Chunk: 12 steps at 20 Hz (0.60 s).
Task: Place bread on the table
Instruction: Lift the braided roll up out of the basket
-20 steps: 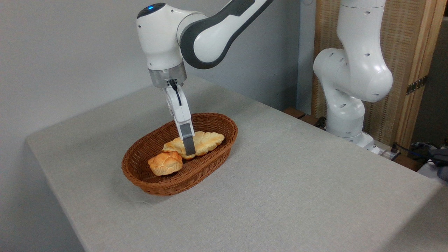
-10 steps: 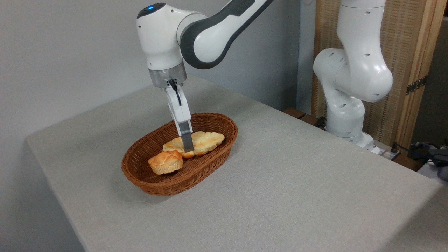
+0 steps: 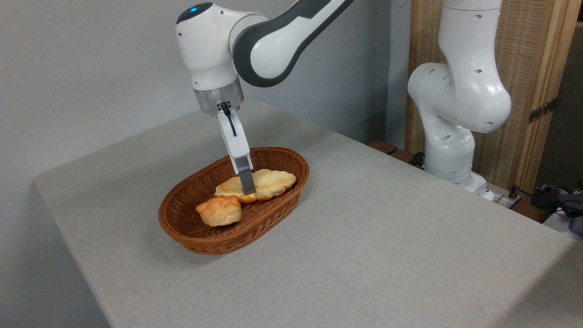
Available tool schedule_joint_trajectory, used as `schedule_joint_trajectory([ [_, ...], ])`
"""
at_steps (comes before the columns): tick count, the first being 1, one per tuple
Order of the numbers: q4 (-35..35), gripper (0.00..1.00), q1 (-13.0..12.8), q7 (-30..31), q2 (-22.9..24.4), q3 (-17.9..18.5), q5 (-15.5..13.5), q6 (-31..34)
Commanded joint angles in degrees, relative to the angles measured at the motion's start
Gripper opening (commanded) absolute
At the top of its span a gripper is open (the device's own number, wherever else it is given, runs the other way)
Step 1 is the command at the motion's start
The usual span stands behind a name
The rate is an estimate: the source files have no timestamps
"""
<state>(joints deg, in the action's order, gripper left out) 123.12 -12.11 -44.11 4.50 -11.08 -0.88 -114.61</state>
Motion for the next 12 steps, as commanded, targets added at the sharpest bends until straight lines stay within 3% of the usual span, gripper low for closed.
schedule_joint_trajectory([
  [1, -2.2, 0.12, 0.3, -1.6, 0.5, 0.4, 0.0, 4.2],
  [6, -7.8, 0.09, 1.0, -1.9, 0.0, 0.9, -0.2, 11.9],
  [12, -12.1, 0.10, 1.0, -6.0, 0.0, 6.3, -0.1, 14.2],
])
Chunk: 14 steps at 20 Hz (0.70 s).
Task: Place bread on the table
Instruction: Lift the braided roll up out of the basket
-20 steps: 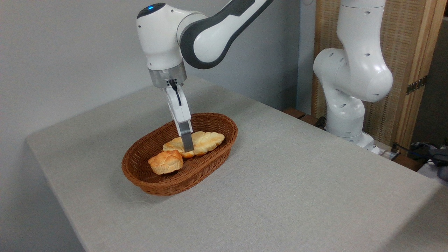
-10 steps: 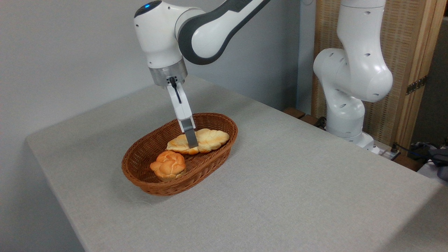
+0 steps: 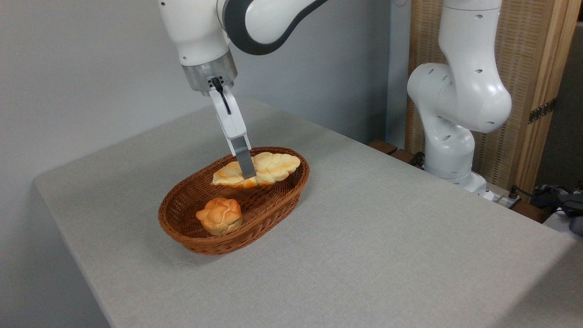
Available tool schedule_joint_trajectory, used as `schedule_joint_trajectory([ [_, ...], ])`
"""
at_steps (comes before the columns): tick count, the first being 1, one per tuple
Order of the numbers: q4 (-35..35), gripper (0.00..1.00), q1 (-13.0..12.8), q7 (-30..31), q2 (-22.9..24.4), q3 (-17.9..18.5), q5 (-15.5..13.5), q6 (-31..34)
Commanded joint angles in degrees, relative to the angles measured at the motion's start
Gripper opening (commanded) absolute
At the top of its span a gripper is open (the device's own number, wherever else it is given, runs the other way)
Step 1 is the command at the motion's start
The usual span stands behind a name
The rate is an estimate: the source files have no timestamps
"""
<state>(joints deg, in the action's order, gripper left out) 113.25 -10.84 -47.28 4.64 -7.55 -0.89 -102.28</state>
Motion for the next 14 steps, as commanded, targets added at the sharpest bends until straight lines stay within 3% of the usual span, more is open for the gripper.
schedule_joint_trajectory([
  [1, -2.4, 0.10, -0.2, -3.6, -0.1, 3.7, 0.3, 2.0],
  [3, -2.9, 0.12, -0.2, -6.4, -0.1, 6.6, 0.5, 1.9],
  [4, -2.9, 0.20, -0.2, -8.2, 0.0, 7.8, 0.6, 1.9],
  [5, -3.1, 0.22, -0.1, -9.9, 0.5, 9.2, 0.6, 2.0],
  [9, -9.7, 0.34, -0.1, -10.8, 0.5, 14.7, -0.5, 5.2],
  [11, -10.8, 0.51, -0.1, -10.5, 0.5, 16.8, -4.6, 5.7],
  [13, -12.3, 0.58, -0.1, -10.4, 0.5, 18.6, -8.8, 8.0],
  [14, -12.3, 0.69, -0.1, -10.3, 0.5, 18.9, -9.7, 8.4],
])
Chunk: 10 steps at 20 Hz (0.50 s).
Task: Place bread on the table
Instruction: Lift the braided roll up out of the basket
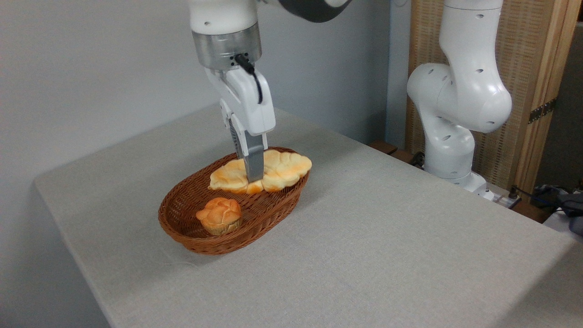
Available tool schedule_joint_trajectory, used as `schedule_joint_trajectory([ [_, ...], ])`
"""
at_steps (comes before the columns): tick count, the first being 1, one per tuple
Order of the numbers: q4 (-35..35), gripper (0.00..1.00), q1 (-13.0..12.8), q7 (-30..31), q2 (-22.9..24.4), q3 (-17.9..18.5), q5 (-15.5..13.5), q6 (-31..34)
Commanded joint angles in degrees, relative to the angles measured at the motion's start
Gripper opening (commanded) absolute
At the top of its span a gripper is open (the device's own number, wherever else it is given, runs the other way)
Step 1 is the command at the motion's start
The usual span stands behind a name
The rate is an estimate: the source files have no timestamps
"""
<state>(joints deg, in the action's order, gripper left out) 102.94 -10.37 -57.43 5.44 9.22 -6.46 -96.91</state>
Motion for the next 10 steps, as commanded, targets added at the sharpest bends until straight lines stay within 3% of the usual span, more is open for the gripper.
schedule_joint_trajectory([
  [1, -2.0, 0.73, -0.6, -0.2, -0.3, 2.2, -4.3, 3.1],
  [7, -2.7, 0.98, -0.5, -0.4, -0.3, 3.8, -4.4, 3.2],
  [10, -2.8, 1.00, -0.5, -0.3, -0.3, 3.9, -4.4, 3.2],
])
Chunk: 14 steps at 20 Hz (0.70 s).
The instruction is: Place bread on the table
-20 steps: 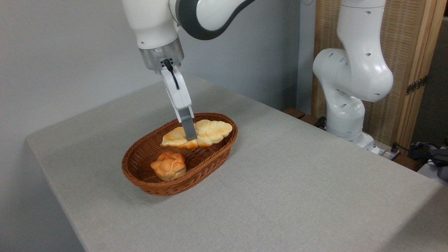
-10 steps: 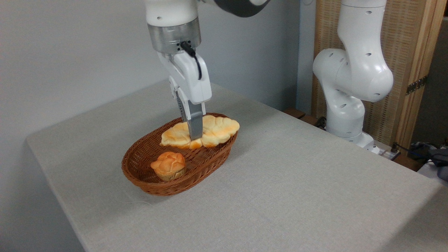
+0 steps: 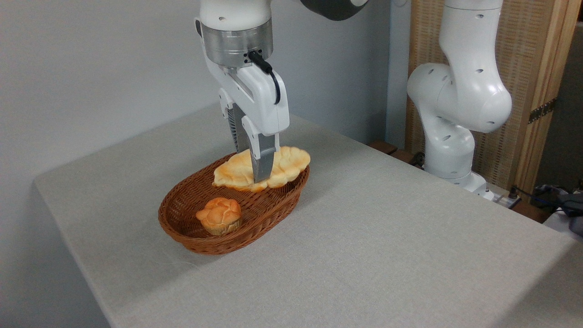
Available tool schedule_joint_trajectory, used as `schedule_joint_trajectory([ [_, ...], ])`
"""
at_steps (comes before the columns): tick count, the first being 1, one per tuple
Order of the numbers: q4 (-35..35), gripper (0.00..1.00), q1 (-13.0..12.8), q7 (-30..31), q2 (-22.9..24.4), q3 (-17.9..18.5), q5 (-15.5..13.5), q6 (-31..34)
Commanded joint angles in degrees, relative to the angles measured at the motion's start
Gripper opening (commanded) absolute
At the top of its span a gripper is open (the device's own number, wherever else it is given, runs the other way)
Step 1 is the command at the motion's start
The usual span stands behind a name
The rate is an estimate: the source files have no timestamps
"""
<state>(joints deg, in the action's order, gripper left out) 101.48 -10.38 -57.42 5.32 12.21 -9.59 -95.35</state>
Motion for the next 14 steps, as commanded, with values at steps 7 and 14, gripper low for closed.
schedule_joint_trajectory([
  [7, -1.5, 1.00, -0.5, -0.5, -0.3, 0.9, -1.2, 1.5],
  [14, -5.1, 1.00, -0.8, 7.6, -1.5, -1.7, -1.0, 1.2],
])
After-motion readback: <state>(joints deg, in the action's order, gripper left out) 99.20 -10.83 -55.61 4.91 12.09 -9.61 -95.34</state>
